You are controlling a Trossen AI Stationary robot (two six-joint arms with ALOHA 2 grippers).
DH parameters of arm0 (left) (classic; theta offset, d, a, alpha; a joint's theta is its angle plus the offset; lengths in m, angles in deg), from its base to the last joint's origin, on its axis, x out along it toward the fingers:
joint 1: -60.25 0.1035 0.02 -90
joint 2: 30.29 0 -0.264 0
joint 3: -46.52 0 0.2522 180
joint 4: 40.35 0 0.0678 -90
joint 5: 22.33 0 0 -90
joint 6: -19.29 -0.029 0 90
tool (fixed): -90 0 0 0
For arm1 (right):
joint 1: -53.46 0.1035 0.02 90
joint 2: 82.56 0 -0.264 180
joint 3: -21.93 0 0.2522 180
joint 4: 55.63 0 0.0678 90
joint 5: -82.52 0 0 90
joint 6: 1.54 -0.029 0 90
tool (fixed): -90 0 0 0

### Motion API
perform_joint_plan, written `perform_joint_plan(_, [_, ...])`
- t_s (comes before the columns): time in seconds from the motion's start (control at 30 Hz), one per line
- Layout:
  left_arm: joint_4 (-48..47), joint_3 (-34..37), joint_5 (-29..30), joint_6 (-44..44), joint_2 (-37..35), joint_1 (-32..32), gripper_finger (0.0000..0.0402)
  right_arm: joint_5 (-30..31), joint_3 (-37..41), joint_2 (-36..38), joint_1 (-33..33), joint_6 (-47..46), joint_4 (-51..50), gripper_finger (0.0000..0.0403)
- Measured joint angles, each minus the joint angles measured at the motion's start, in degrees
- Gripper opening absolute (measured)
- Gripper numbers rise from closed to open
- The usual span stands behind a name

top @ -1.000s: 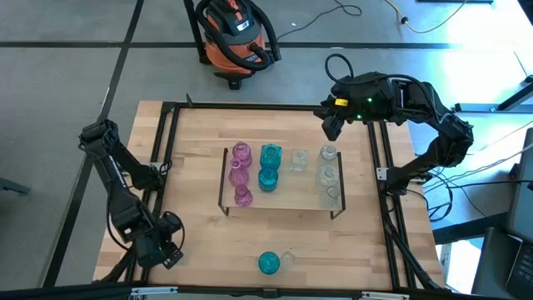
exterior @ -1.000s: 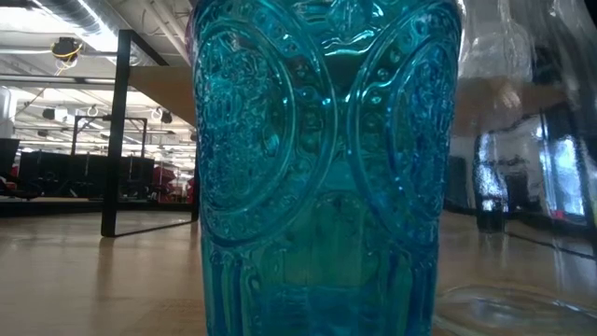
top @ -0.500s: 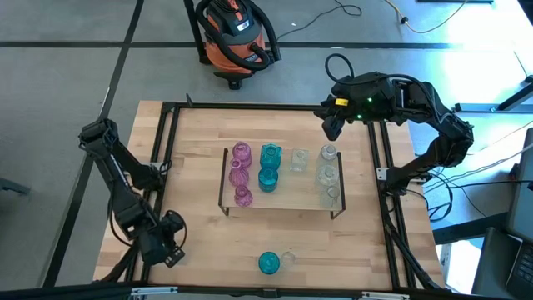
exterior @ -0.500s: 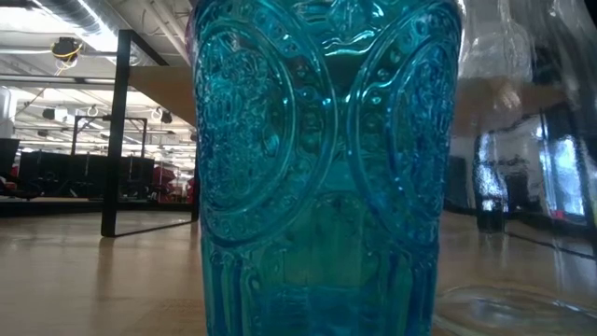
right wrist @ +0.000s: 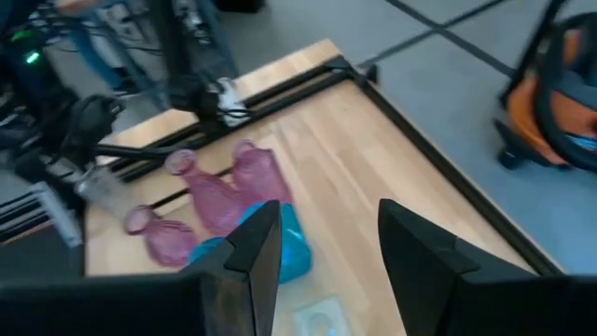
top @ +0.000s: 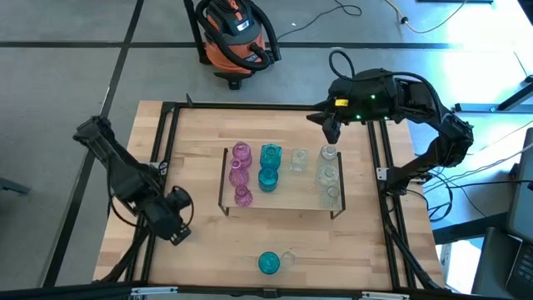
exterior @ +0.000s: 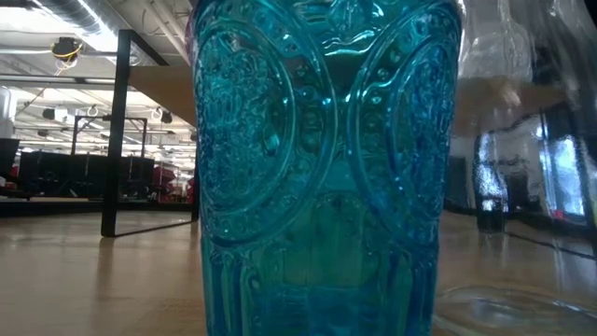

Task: Sort vases onto shelf
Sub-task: Put the transparent vase on the shelf aligned with the other transparent vase

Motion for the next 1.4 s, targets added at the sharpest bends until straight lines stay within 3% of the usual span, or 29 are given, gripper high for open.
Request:
perform_joint_plan(0.2, [-7.48,-15.81,-5.12,-7.33,0.15,3.91,0.0027,-7.26,0.00,0.00,0.03,2.95,4.48,0.0156])
perform_joint_plan(0.43, [-6.65,-32.97,3.59,-20.43,3.07,10.47,0.0027,-26.39,-0.02,-2.05,0.92,7.40,15.50,0.0156])
perform_joint_plan(0.63, [-5.41,-45.38,4.51,-37.99,9.31,22.00,0.0027,-30.82,-0.02,-6.23,3.55,9.08,21.33,0.0174])
perform_joint_plan(0.83, [-7.60,-49.21,0.12,-48.91,15.14,31.51,0.0027,-31.95,0.02,-10.29,4.14,7.71,21.78,0.0260])
perform_joint_plan(1.03, [-5.83,-49.36,-0.20,-55.04,18.69,37.33,0.0027,-33.33,0.02,-11.94,4.20,7.60,22.61,0.0332])
perform_joint_plan(1.4, [7.89,-49.34,-4.15,-60.21,18.97,42.29,0.0027,-32.95,-0.01,-13.83,4.19,7.93,20.70,0.0351])
